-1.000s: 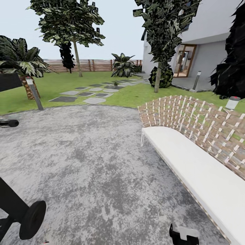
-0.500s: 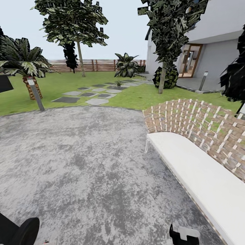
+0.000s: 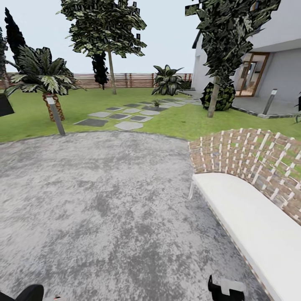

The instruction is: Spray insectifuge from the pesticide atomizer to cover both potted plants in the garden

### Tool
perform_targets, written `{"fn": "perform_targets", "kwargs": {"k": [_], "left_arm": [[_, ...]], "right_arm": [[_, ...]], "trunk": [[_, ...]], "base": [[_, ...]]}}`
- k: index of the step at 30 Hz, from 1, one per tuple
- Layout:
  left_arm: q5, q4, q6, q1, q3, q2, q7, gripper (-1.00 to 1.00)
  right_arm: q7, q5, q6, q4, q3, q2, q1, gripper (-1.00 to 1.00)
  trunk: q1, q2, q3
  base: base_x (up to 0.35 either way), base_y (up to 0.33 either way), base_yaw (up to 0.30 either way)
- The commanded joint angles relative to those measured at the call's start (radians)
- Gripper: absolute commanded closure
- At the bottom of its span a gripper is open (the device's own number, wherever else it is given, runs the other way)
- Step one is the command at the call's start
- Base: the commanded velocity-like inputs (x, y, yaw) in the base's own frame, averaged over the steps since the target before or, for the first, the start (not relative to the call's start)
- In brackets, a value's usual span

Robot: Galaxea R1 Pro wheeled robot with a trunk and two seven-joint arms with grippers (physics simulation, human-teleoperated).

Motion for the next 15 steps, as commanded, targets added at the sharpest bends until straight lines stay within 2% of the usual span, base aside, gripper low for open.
{"fn": "perform_targets", "kwargs": {"k": [1,9,15], "left_arm": [[-0.007,0.001,-0.003,-0.001,0.009,0.0,-0.005,1.0],[-0.007,0.001,-0.003,-0.001,0.009,0.0,-0.005,1.0],[-0.007,0.001,-0.003,-0.001,0.009,0.0,-0.005,1.0]], "right_arm": [[-0.004,0.011,-0.002,0.001,-0.008,0.0,-0.001,-1.0],[-0.004,0.011,-0.002,0.001,-0.008,0.001,-0.001,-1.0],[-0.004,0.011,-0.002,0.001,-0.008,0.001,-0.001,-1.0]], "trunk": [[0.0,0.0,-0.001],[0.0,0.0,-0.001],[0.0,0.0,-0.001]], "base": [[0.34,-0.043,0.013],[0.34,-0.007,0.011],[0.34,0.0,0.225]]}}
